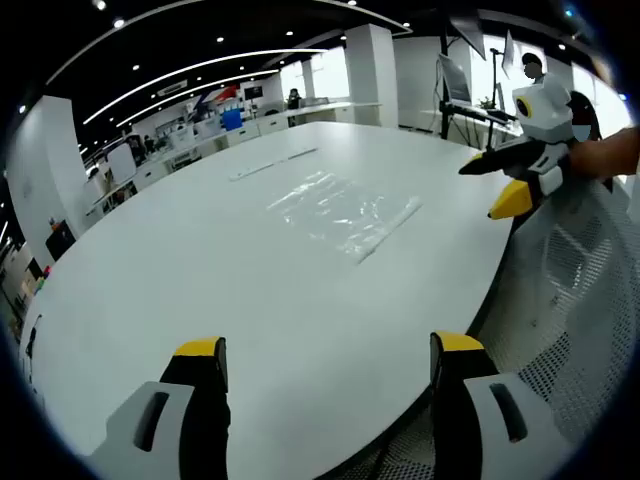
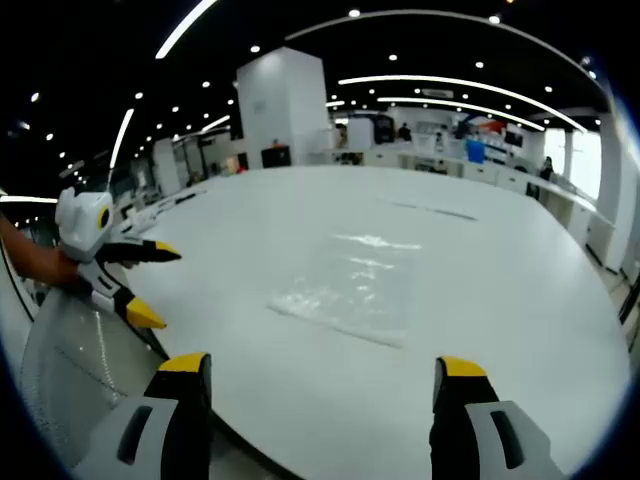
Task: Open the resealable bag by pulling the two sides of the seal apart until the entire bag opening is separated and visibly accessible.
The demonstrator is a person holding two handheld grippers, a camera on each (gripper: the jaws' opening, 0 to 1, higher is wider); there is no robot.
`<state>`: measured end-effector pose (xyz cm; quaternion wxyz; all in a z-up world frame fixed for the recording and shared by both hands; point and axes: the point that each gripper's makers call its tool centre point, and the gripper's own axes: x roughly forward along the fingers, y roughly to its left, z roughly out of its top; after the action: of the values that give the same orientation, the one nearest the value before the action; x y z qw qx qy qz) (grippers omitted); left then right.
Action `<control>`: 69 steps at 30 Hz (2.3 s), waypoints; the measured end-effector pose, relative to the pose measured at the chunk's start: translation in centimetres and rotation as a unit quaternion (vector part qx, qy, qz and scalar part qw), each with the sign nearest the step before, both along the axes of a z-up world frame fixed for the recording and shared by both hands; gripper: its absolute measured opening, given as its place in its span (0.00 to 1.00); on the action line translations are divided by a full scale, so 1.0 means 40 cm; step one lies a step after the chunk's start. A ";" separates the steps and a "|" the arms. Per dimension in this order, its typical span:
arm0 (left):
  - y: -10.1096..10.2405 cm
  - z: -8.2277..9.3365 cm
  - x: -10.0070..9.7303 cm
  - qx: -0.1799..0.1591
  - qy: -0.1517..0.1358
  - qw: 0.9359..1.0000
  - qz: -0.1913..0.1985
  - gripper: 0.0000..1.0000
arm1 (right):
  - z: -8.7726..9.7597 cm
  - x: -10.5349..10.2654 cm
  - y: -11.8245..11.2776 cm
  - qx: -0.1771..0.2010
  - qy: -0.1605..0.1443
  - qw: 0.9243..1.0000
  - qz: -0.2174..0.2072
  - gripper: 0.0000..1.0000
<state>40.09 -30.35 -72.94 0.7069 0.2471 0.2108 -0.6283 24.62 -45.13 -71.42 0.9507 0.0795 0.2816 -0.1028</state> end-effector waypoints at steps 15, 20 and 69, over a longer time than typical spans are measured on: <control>0.003 -0.006 0.003 0.005 -0.002 1.000 0.000 0.82 | -0.008 -0.002 0.000 0.006 0.009 1.000 -0.003 0.90; 0.003 0.000 0.008 0.001 -0.006 1.000 0.005 0.82 | -0.006 0.000 0.005 0.008 0.005 1.000 0.000 0.90; 0.007 -0.005 0.008 0.012 -0.021 1.000 -0.004 0.85 | 0.027 -0.001 -0.028 -0.016 -0.023 0.999 -0.027 0.90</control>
<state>40.41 -30.06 -73.12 0.7056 0.2700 0.2024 -0.6231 24.60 -46.23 -70.36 0.9549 0.0740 0.2562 -0.1309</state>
